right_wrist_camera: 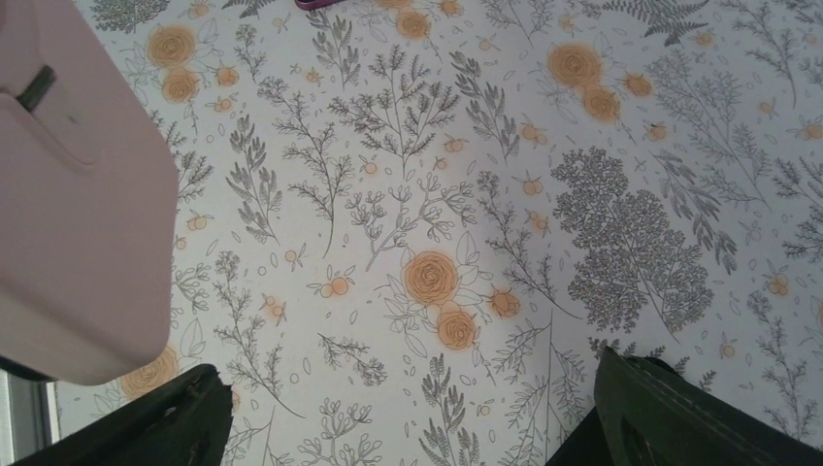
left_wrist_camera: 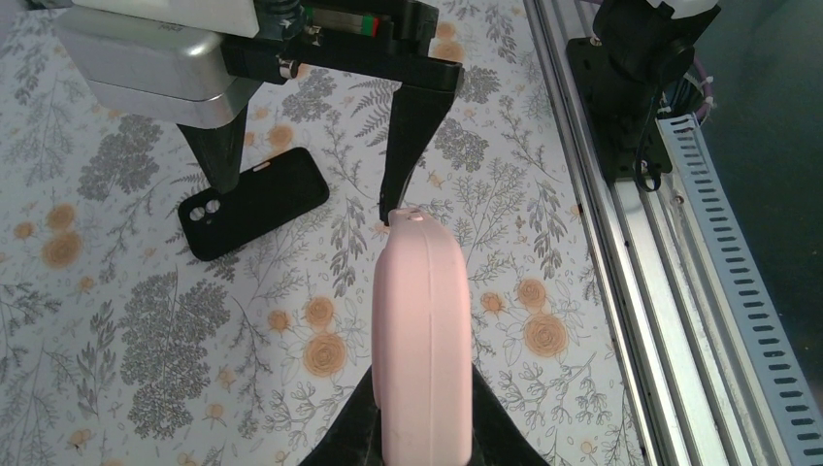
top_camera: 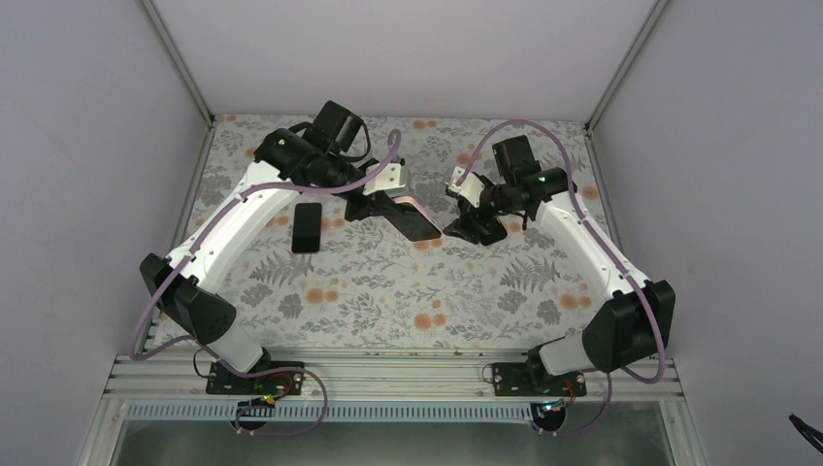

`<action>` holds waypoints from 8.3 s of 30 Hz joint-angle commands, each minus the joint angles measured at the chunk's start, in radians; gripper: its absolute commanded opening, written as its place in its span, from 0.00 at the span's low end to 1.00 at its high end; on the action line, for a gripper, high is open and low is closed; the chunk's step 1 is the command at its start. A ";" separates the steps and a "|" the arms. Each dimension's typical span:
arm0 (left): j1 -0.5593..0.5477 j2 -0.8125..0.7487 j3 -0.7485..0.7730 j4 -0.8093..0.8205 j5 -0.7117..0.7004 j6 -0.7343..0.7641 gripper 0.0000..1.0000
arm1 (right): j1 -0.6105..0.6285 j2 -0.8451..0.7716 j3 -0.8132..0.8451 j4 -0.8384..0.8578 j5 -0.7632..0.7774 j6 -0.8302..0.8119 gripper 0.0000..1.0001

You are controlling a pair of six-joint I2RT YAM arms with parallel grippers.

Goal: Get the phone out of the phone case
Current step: Remove the phone case from the phone.

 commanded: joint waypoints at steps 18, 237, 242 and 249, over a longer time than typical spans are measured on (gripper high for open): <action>0.001 0.005 0.021 0.044 0.042 0.005 0.02 | 0.003 -0.027 0.039 -0.062 -0.102 -0.020 0.95; -0.229 0.485 -0.492 2.990 -1.211 0.684 0.95 | -0.054 0.253 0.448 0.557 -0.207 0.948 0.03; -0.231 0.485 -0.478 3.003 -1.208 0.690 0.94 | -0.054 0.251 0.440 0.556 -0.203 0.942 0.03; -0.244 0.399 -0.587 2.951 -1.189 0.632 0.93 | -0.053 0.251 0.438 0.561 -0.181 0.937 0.03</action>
